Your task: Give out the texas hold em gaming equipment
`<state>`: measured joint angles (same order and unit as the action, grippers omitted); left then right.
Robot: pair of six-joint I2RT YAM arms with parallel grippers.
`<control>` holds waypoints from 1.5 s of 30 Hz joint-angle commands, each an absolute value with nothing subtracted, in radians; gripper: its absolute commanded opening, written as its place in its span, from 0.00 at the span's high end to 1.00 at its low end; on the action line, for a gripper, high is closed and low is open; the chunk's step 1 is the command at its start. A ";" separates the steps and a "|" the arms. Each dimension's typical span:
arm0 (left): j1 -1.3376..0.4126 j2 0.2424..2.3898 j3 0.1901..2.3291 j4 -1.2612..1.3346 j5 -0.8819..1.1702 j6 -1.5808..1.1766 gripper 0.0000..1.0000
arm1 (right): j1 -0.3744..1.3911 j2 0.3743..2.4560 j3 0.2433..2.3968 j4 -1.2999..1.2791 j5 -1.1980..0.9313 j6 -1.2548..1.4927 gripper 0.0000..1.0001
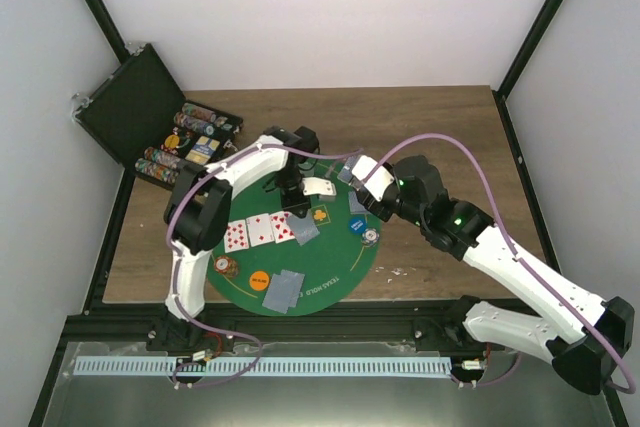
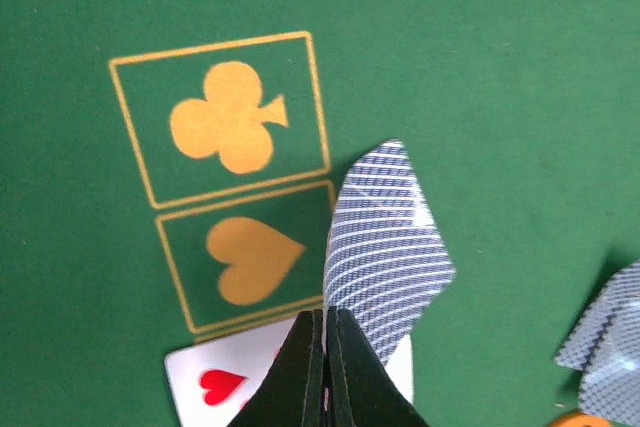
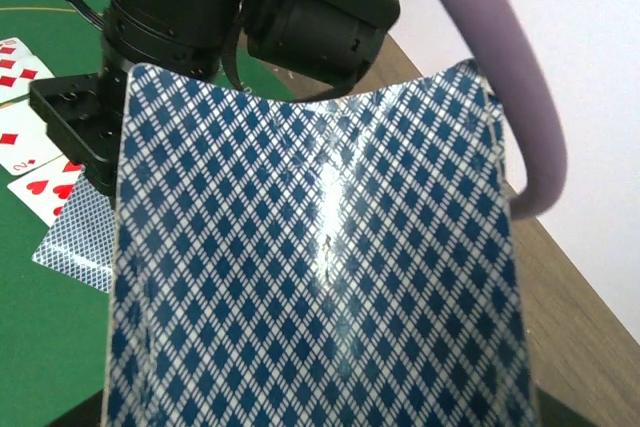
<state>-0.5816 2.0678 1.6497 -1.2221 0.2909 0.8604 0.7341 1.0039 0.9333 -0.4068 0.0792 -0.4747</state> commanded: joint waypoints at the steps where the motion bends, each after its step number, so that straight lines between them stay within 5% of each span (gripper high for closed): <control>1: -0.598 2.117 1.703 -1.174 0.218 0.908 1.00 | 0.730 0.983 0.939 -0.406 0.079 -0.473 0.50; 43: -0.635 2.181 1.649 -1.052 0.104 1.063 1.00 | 0.730 0.975 0.948 -0.439 0.078 -0.474 0.50; 45: -0.635 2.183 1.651 -1.045 0.098 1.056 0.94 | 0.730 0.972 0.946 -0.440 0.080 -0.475 0.50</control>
